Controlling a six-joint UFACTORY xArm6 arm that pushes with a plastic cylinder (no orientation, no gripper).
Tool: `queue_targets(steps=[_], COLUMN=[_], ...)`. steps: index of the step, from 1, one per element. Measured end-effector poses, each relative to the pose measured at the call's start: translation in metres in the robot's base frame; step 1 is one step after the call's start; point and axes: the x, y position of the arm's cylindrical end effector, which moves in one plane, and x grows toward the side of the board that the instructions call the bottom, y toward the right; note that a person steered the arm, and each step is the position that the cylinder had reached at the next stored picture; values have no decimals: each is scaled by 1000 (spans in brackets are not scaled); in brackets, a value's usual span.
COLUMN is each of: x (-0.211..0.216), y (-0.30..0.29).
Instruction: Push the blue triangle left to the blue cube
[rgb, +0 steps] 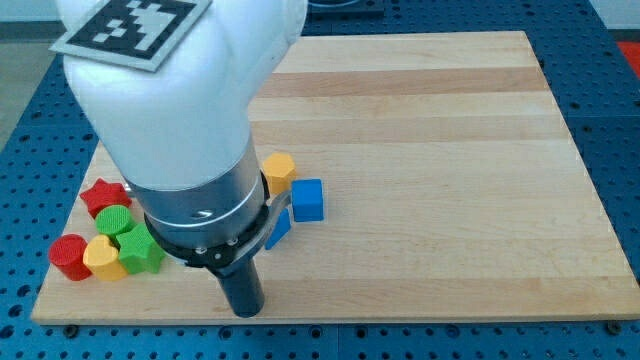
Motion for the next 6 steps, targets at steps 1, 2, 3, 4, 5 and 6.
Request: queue_targets(steps=[1,2,3,4,5,6], x=[-50,-83,-84,-84,-119,-119], y=[-1,-1,-1,-1,-1,-1])
